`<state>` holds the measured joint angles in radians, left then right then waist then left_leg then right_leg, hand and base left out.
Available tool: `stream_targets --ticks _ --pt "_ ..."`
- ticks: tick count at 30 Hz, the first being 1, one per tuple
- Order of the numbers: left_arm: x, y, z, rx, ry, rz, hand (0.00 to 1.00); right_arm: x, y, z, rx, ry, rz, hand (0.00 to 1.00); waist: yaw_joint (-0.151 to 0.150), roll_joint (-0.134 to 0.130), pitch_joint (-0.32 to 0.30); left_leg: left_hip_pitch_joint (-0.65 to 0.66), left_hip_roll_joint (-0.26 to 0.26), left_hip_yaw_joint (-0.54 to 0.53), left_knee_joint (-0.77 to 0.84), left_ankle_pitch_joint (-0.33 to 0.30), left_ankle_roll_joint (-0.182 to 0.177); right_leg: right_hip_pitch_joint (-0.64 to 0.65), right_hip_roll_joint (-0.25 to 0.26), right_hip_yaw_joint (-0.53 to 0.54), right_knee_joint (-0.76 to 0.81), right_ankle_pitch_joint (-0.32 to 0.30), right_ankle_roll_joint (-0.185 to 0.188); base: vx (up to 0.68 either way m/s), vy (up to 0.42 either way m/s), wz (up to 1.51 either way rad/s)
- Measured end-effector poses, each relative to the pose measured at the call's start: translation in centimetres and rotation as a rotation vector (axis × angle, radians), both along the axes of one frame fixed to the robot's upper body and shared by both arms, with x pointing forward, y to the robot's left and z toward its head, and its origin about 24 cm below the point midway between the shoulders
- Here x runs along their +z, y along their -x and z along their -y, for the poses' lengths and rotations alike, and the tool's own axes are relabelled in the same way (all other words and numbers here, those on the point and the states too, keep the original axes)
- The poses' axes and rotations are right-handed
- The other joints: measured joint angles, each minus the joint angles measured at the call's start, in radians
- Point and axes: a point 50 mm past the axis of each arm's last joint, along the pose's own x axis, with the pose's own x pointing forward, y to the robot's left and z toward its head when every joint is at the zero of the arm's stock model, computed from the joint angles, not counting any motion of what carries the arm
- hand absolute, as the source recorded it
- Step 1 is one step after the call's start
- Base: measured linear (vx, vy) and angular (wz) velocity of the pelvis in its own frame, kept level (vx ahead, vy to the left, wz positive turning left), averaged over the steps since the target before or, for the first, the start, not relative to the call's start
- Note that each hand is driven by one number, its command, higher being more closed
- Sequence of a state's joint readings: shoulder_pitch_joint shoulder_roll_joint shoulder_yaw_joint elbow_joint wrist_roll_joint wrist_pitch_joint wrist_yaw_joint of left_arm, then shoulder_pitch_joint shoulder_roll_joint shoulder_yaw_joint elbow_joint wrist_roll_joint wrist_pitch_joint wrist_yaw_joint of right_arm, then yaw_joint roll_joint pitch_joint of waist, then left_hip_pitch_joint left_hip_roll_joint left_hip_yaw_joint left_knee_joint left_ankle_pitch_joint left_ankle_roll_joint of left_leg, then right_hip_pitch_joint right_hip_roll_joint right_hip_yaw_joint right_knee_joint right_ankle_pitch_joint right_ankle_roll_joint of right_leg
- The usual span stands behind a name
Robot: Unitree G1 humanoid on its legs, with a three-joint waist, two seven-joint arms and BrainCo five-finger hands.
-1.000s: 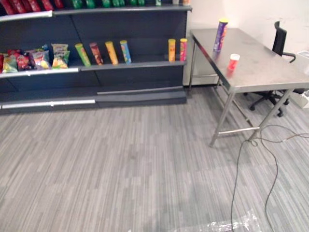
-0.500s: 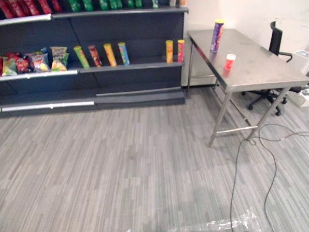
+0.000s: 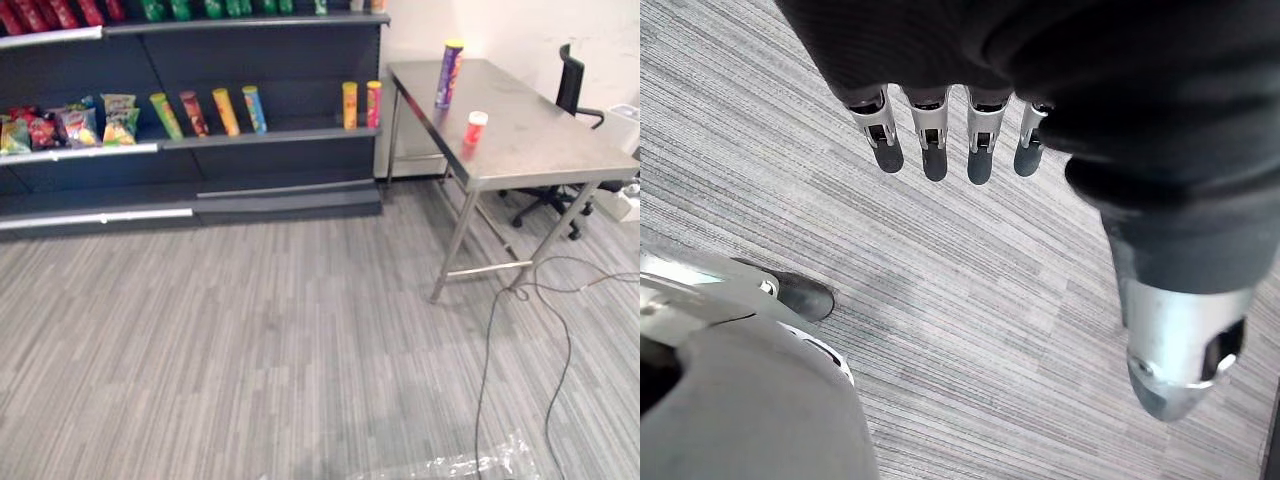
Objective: Put the gum and the chips on the shelf.
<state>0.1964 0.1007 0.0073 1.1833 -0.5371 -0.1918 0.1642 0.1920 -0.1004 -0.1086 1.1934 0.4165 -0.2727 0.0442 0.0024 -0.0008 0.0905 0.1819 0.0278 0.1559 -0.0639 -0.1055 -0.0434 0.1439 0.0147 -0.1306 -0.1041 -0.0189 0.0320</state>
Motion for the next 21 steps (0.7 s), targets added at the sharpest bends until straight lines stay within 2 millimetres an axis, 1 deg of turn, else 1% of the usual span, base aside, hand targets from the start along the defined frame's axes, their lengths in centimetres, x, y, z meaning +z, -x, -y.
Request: stream_targets --ticks 2,3,4,5,6,7,8,9,10,11,12,13,14,15,16,17,18,19,20,21 --pt "0.0 0.0 0.0 0.008 -0.004 -0.007 0.0 0.0 0.0 0.0 -0.025 0.003 0.004 0.0 0.0 0.004 0.005 -0.004 0.002 -0.002 0.008 0.0 0.0 -0.001 0.0 -0.003 0.005 -0.001 -0.001 -0.05 -0.027 0.03" --pt "0.0 -0.1 0.0 0.021 -0.004 -0.006 0.0 0.1 -0.2 0.1 -0.032 0.016 0.012 0.0 0.0 0.001 0.011 -0.006 0.003 -0.002 0.016 -0.002 -0.003 -0.003 0.0 -0.003 0.015 -0.005 -0.006 -0.05 -0.031 0.03" --pt "0.0 -0.2 0.0 0.046 -0.006 -0.002 0.0 0.2 -0.8 0.0 -0.035 0.039 0.037 0.0 0.0 0.003 0.026 -0.015 0.006 -0.002 0.032 -0.006 -0.009 -0.014 0.0 -0.005 0.044 -0.018 -0.02 -0.07 -0.047 0.05" --pt "0.0 -0.2 0.0 0.066 -0.006 0.0 0.0 0.4 -1.1 0.0 -0.037 0.06 0.06 0.0 -0.001 0.001 0.032 -0.029 0.01 -0.002 0.053 -0.014 -0.02 -0.031 -0.003 -0.01 0.079 -0.035 -0.024 -0.08 -0.053 0.12" --pt "0.0 -0.3 0.0 0.11 -0.004 0.013 0.0 0.6 -1.6 -0.1 -0.028 0.076 0.094 0.0 -0.001 0.0 0.046 -0.06 0.014 0.0 0.103 -0.031 -0.03 -0.064 -0.009 -0.021 0.146 -0.074 -0.03 -0.07 -0.05 0.2" --pt "0.1 -0.4 -0.1 0.129 -0.003 0.021 0.0 0.7 -1.9 -0.2 -0.022 0.082 0.113 0.0 -0.004 0.0 0.052 -0.076 0.018 0.0 0.139 -0.044 -0.038 -0.084 -0.014 -0.027 0.184 -0.097 -0.031 -0.09 -0.05 0.33" --pt "0.2 -0.7 -0.3 0.162 -0.004 0.046 0.0 0.9 -2.3 -0.3 0.008 0.093 0.146 0.0 -0.004 -0.011 0.07 -0.127 0.029 0.011 0.229 -0.072 -0.042 -0.127 -0.026 -0.036 0.262 -0.149 -0.04 -0.09 -0.048 0.29" --pt "0.3 -0.9 -0.4 0.182 -0.004 0.057 0.0 1.0 -2.5 -0.5 0.019 0.093 0.159 0.0 -0.002 -0.018 0.078 -0.153 0.034 0.03 0.286 -0.081 -0.046 -0.142 -0.032 -0.038 0.293 -0.167 -0.047 -0.12 -0.072 0.29" --pt "0.4 -1.1 -0.8 0.236 -0.009 0.087 0.0 1.2 -3.1 -1.0 0.035 0.083 0.187 0.0 0.003 -0.04 0.096 -0.236 0.047 0.057 0.462 -0.079 -0.042 -0.158 -0.048 -0.04 0.34 -0.191 -0.057 -0.1 -0.106 0.14" --pt "0.5 -1.1 -0.7 0.269 -0.005 0.099 0.0 1.3 -3.5 -1.1 0.047 0.085 0.207 0.0 0.008 -0.045 0.108 -0.336 0.082 0.065 0.655 -0.076 -0.012 -0.154 -0.046 -0.039 0.358 -0.203 -0.063 -0.06 -0.098 0.07" --pt "0.4 -0.8 -0.6 0.294 0.002 0.097 0.0 1.4 -3.7 -1.0 0.058 0.088 0.214 0.0 0.009 -0.044 0.111 -0.376 0.106 0.07 0.738 -0.086 -0.006 -0.152 -0.042 -0.037 0.362 -0.208 -0.063 0.01 -0.045 -0.13" --pt "0.4 -0.5 -0.4 0.33 0.008 0.098 0.0 1.5 -3.9 -0.9 0.076 0.09 0.219 0.0 0.015 -0.037 0.115 -0.42 0.139 0.077 0.823 -0.106 -0.009 -0.138 -0.043 -0.022 0.369 -0.215 -0.062 0.08 0.033 -0.26" --pt "0.4 -0.2 -0.2 0.343 0.008 0.102 0.0 1.5 -3.9 -0.8 0.074 0.088 0.218 0.0 0.02 -0.036 0.116 -0.441 0.159 0.077 0.826 -0.108 -0.012 -0.122 -0.047 -0.006 0.369 -0.221 -0.057 0.1 0.059 -0.32" --pt "0.4 -0.2 -0.1 0.35 0.008 0.108 0.0 1.5 -3.8 -0.7 0.071 0.085 0.216 0.0 0.023 -0.034 0.117 -0.444 0.165 0.077 0.808 -0.107 -0.014 -0.115 -0.052 0.004 0.369 -0.224 -0.053 0.18 0.143 -0.39" --pt "0.4 -0.2 0.0 0.362 0.004 0.12 0.0 1.5 -3.8 -0.6 0.074 0.081 0.214 0.0 0.028 -0.032 0.118 -0.442 0.17 0.076 0.736 -0.104 -0.018 -0.1 -0.063 0.023 0.37 -0.232 -0.048 0.23 0.206 -0.38" --pt "0.4 -0.2 0.0 0.363 -0.002 0.125 0.0 1.5 -3.9 -0.6 0.071 0.076 0.217 0.0 0.027 -0.03 0.12 -0.441 0.171 0.074 0.643 -0.09 -0.025 -0.086 -0.077 0.037 0.369 -0.241 -0.04 0.25 0.236 -0.36" --pt "0.4 -0.2 0.0 0.364 -0.004 0.126 0.0 1.5 -3.9 -0.6 0.073 0.073 0.218 0.0 0.027 -0.029 0.12 -0.442 0.17 0.074 0.587 -0.08 -0.031 -0.081 -0.085 0.045 0.37 -0.246 -0.031 0.25 0.243 -0.26" --pt "0.4 -0.1 0.1 0.368 -0.006 0.129 0.0 1.5 -4.0 -0.6 0.079 0.069 0.221 0.0 0.027 -0.026 0.121 -0.439 0.17 0.072 0.46 -0.04 -0.041 -0.069 -0.099 0.057 0.369 -0.258 -0.018 0.25 0.288 -0.23" --pt "0.5 0.0 0.3 0.372 -0.007 0.13 0.0 1.5 -4.0 -0.4 0.088 0.066 0.226 0.0 0.027 -0.017 0.121 -0.441 0.173 0.053 0.344 -0.002 -0.063 -0.061 -0.109 0.067 0.369 -0.272 0.002 0.27 0.314 -0.25" --pt "0.4 0.0 0.5 0.374 -0.006 0.129 0.0 1.6 -4.0 -0.2 0.092 0.069 0.227 0.0 0.027 -0.01 0.122 -0.442 0.178 0.041 0.308 0.011 -0.073 -0.051 -0.109 0.077 0.369 -0.282 0.013 0.32 0.383 -0.38"
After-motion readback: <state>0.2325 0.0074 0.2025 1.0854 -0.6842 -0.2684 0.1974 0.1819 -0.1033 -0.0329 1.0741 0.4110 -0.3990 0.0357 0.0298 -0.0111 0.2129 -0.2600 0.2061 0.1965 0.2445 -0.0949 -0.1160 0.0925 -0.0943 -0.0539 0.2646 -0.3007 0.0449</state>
